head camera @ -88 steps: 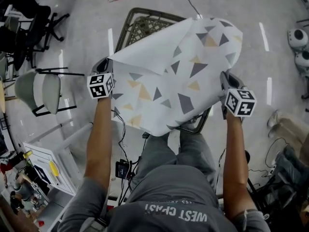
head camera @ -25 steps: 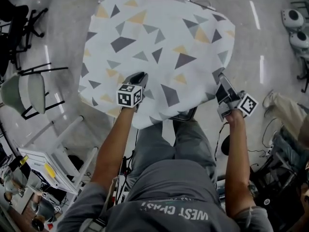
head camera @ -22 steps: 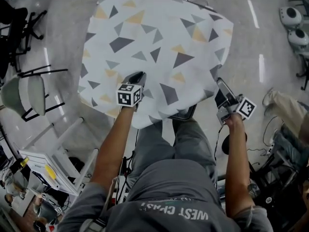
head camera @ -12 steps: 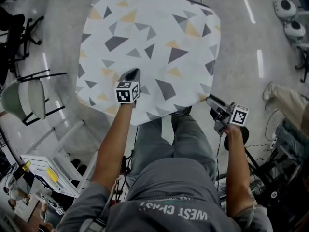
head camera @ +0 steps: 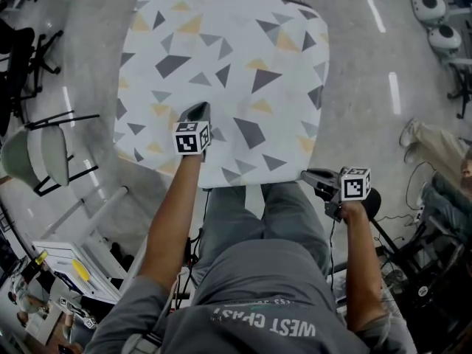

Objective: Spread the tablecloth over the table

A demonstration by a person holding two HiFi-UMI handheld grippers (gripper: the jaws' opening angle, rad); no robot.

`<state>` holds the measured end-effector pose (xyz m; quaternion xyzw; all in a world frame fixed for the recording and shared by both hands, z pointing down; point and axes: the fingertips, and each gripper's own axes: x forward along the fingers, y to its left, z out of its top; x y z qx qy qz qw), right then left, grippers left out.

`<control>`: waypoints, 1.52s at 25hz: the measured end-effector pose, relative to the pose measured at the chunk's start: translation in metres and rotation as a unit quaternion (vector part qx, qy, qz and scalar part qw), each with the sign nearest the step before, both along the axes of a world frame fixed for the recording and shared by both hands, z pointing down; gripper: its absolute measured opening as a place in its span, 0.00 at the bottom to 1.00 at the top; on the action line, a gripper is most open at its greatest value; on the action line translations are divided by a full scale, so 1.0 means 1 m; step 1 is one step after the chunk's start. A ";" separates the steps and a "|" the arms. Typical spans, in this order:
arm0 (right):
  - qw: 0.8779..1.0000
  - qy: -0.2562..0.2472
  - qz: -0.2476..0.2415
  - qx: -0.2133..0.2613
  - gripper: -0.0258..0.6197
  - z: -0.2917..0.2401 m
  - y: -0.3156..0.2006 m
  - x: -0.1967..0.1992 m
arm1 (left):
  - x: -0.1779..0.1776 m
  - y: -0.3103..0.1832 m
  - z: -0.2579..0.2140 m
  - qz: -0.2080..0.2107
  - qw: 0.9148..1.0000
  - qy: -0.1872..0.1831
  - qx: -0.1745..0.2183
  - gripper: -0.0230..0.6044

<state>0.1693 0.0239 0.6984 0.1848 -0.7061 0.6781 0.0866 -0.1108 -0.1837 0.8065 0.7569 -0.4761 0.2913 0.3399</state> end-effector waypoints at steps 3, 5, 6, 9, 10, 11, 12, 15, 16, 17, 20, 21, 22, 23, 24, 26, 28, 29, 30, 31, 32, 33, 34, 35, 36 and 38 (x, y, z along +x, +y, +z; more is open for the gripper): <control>0.996 0.073 0.017 -0.047 0.06 0.034 0.007 0.010 | 0.000 0.000 -0.001 0.000 1.000 -0.002 0.001 0.04; 0.990 0.125 0.020 -0.066 0.06 0.060 0.000 0.016 | -0.001 -0.006 0.000 -0.002 1.000 -0.002 0.000 0.04; 0.986 0.148 0.021 -0.077 0.07 0.074 -0.007 0.019 | -0.002 -0.012 0.001 -0.005 1.000 -0.001 -0.001 0.04; 0.977 0.184 0.043 -0.095 0.06 0.094 -0.042 0.031 | -0.003 -0.033 -0.002 -0.025 1.000 0.004 0.000 0.04; 0.977 0.184 0.059 -0.092 0.06 0.093 -0.059 0.036 | -0.003 -0.043 -0.005 -0.032 0.999 0.006 0.002 0.05; 0.977 0.180 0.077 -0.088 0.06 0.089 -0.075 0.040 | -0.003 -0.053 -0.008 -0.037 0.999 0.007 0.004 0.05; 0.977 0.174 0.095 -0.084 0.06 0.084 -0.089 0.043 | -0.003 -0.060 -0.010 -0.042 0.999 0.009 0.004 0.05; 0.977 0.164 0.115 -0.077 0.06 0.077 -0.101 0.048 | -0.003 -0.065 -0.011 -0.051 0.999 0.014 -0.001 0.05; 0.977 0.163 0.113 -0.074 0.06 0.078 -0.100 0.048 | -0.003 -0.064 -0.011 -0.051 0.999 0.012 -0.001 0.05; 0.978 0.163 0.110 -0.071 0.06 0.079 -0.100 0.048 | -0.002 -0.063 -0.011 -0.047 0.999 0.008 0.001 0.05; 0.983 0.146 0.102 -0.037 0.07 0.076 -0.105 0.043 | -0.002 -0.063 -0.010 -0.026 1.000 -0.008 0.010 0.05; 0.987 0.129 0.097 -0.021 0.10 0.070 -0.107 0.038 | -0.002 -0.064 -0.010 -0.022 1.000 -0.010 0.011 0.05; 0.991 0.102 0.089 -0.010 0.19 0.062 -0.105 0.031 | -0.002 -0.065 -0.010 -0.020 1.000 -0.009 0.011 0.05; 0.995 0.066 0.072 -0.001 0.29 0.054 -0.100 0.020 | -0.001 -0.065 -0.011 -0.019 1.000 -0.009 0.011 0.05; 0.998 0.034 0.044 0.011 0.33 0.046 -0.091 0.009 | -0.001 -0.065 -0.011 -0.018 1.000 -0.011 0.014 0.05; 0.999 0.026 -0.031 0.034 0.33 0.046 -0.061 -0.002 | 0.000 -0.064 -0.012 -0.019 0.999 -0.018 0.021 0.05; 0.996 0.039 -0.067 0.042 0.37 0.048 -0.032 -0.006 | -0.001 -0.064 -0.011 -0.019 0.999 -0.025 0.026 0.05; 0.997 0.033 -0.062 0.041 0.35 0.045 -0.024 -0.007 | -0.001 -0.064 -0.010 -0.019 0.999 -0.026 0.027 0.05; 0.998 0.019 -0.051 0.037 0.35 0.038 -0.018 -0.009 | -0.002 -0.065 -0.010 -0.016 0.999 -0.027 0.027 0.05; 0.999 0.004 -0.045 0.028 0.31 0.030 -0.012 -0.013 | -0.003 -0.066 -0.010 -0.013 0.999 -0.028 0.028 0.05; 0.999 -0.007 -0.050 0.015 0.27 0.023 -0.004 -0.016 | -0.004 -0.066 -0.011 -0.008 0.999 -0.030 0.029 0.05; 0.998 -0.011 -0.064 -0.001 0.20 0.019 0.006 -0.019 | -0.005 -0.066 -0.011 -0.004 0.999 -0.032 0.031 0.05; 0.997 -0.009 -0.079 -0.019 0.11 0.019 0.016 -0.020 | -0.006 -0.066 -0.012 -0.001 0.999 -0.034 0.033 0.05; 0.996 -0.003 -0.087 -0.037 0.06 0.023 0.024 -0.020 | -0.006 -0.066 -0.012 0.001 0.999 -0.036 0.035 0.05; 0.995 0.005 -0.083 -0.056 0.06 0.030 0.028 -0.019 | -0.006 -0.066 -0.011 0.002 0.999 -0.037 0.037 0.05; 0.993 0.033 -0.058 -0.100 0.06 0.050 0.030 -0.014 | -0.005 -0.065 -0.011 0.004 0.999 -0.037 0.039 0.05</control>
